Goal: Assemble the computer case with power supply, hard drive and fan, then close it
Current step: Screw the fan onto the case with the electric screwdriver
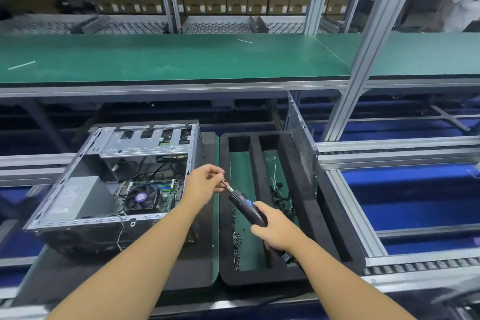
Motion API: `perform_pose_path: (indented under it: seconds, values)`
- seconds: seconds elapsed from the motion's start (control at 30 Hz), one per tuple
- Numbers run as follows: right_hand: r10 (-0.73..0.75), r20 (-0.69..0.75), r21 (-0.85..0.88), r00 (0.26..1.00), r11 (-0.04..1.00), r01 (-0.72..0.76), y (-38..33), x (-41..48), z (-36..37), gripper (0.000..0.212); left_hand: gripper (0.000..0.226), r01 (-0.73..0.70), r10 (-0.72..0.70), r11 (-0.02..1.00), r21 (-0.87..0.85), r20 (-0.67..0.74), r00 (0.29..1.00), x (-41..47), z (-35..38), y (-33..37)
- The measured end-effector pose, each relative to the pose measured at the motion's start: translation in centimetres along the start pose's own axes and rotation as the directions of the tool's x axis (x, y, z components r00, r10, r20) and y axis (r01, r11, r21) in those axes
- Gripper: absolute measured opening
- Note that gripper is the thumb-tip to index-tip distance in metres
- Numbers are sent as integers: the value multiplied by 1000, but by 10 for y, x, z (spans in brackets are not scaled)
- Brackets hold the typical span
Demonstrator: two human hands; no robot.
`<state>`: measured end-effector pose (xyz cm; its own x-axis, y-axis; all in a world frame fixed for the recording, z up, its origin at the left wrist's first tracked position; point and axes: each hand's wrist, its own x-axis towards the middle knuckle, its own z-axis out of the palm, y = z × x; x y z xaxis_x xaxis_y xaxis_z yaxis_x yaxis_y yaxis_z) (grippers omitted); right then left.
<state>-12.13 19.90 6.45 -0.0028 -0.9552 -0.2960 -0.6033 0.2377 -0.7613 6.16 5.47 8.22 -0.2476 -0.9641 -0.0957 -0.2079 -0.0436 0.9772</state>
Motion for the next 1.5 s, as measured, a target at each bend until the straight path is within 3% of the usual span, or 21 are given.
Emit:
perform_pose_path:
  seconds: [0.07, 0.2, 0.37, 0.63, 0.77, 0.9, 0.97, 1.07, 1.13, 1.2, 1.3, 1.37, 1.43, 1.5]
  values:
    - [-4, -10, 14, 1000, 1000, 4, 0, 0, 2, 37, 11, 18, -18, 999, -30, 7, 1000, -2, -2, 5]
    - [-26, -32, 101, 999, 994, 29, -4, -1, 8, 34, 4, 117, -129, 957, -264, -30, 991, -11, -2, 8]
    - [-30, -60, 193, 998, 980, 41, -17, -8, 19, 28, 7, 108, -145, 914, -391, -66, 987, -22, -6, 15]
    - [-59, -111, 290, 992, 953, 89, -59, -23, 50, 24, 10, 159, -143, 818, -553, 71, 987, -45, -49, 40]
    - [-58, -127, 364, 990, 926, 101, -92, -32, 89, 33, 19, 165, -132, 862, -479, 102, 986, -59, -93, 44]
    - [-60, -143, 420, 988, 900, 116, -126, -46, 148, 78, 23, 174, -123, 917, -360, 160, 980, -77, -148, 38]
    - [-80, -145, 444, 986, 885, 137, -144, -55, 177, 89, 29, 176, -121, 962, -206, 254, 959, -84, -179, 37]
    - [-99, -178, 477, 979, 862, 173, -167, -68, 213, 93, 44, 153, -102, 986, -70, 472, 876, -86, -224, 34]
    - [-77, -232, 474, 970, 862, 181, -179, -76, 232, 95, 61, 40, -95, 993, 114, 529, 843, -83, -252, 34]
    - [-46, -277, 488, 960, 854, 182, -189, -82, 247, 97, 80, -165, -80, 888, 429, 498, 864, -77, -278, 26]
    - [-9, -305, 568, 952, 801, 189, -196, -90, 268, 99, 87, -361, -150, 529, 768, 503, 851, -60, -307, -5]
    - [1, -308, 590, 951, 785, 190, -195, -92, 284, 99, 93, -477, -235, 243, 844, 529, 816, -50, -318, -27]
    - [10, -287, 616, 958, 767, 177, -193, -95, 301, 96, 95, -546, -208, -1, 838, 533, 820, -43, -325, -46]
    - [13, -255, 628, 967, 762, 155, -192, -95, 316, 92, 90, -549, -103, -73, 833, 541, 835, -38, -328, -62]
